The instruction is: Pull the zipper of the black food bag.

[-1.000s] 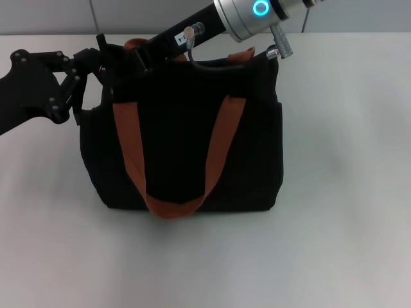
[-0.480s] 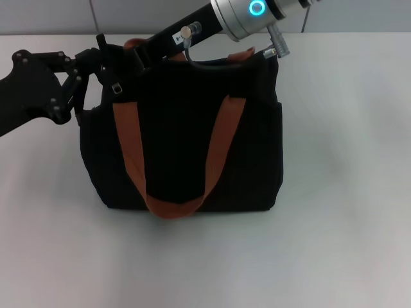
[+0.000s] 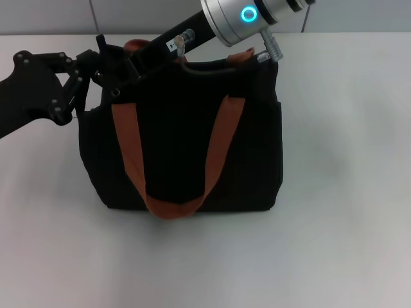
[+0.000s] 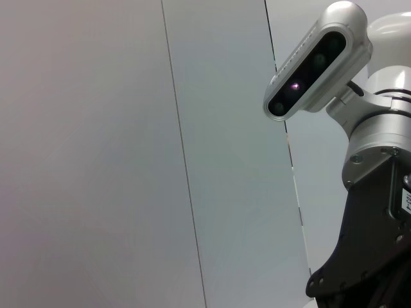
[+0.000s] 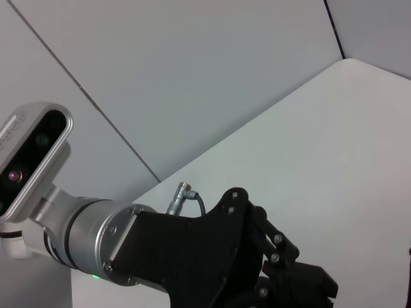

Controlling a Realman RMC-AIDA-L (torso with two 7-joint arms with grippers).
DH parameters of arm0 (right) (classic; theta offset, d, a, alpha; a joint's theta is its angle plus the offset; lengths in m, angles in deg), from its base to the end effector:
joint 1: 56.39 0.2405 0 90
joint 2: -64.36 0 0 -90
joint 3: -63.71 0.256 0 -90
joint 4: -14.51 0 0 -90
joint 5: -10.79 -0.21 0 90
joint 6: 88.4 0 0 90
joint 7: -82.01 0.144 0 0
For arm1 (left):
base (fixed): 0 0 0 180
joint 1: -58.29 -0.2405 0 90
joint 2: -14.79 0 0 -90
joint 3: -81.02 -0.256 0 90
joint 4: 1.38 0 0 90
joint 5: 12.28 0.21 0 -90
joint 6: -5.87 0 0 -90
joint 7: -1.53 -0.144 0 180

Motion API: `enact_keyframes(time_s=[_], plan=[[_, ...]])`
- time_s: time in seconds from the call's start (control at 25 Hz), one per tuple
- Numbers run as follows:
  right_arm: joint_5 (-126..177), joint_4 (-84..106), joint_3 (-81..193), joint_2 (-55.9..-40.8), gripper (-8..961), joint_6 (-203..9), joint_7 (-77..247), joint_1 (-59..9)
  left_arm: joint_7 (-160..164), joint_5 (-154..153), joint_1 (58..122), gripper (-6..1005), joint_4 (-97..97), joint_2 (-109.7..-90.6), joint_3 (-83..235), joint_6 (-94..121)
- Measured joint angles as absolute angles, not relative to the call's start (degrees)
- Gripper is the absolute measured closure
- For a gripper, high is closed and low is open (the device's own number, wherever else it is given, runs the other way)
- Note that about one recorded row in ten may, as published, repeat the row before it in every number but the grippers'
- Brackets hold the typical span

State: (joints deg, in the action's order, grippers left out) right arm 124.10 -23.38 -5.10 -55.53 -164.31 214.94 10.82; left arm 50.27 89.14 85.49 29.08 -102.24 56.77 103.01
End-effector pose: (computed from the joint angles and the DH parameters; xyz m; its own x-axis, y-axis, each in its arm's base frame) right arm 0.0121 0.4057 -0.0706 0.8282 -0.5358 -0.1646 -0.5265 -0.8443 0.0995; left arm -0.2769 0.3196 0.0504 0.7319 -0.1593 0.6626 0.2939 -0.8034 -0.5179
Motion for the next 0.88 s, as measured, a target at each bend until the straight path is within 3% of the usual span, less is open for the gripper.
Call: enact_keyframes(time_s=[0.56, 0.88], plan=[[129.8, -29.5, -6.2, -55.24, 955, -163.6, 223.2, 7.9, 50.5, 89.2, 85.1, 935, 28.8, -101.91, 58.2, 103.1], [137.0, -40.6, -8.4, -55.22, 955, -164.5, 233.6, 0.9, 50.9, 89.1, 85.0, 933, 29.0, -101.81, 58.3, 102.8]])
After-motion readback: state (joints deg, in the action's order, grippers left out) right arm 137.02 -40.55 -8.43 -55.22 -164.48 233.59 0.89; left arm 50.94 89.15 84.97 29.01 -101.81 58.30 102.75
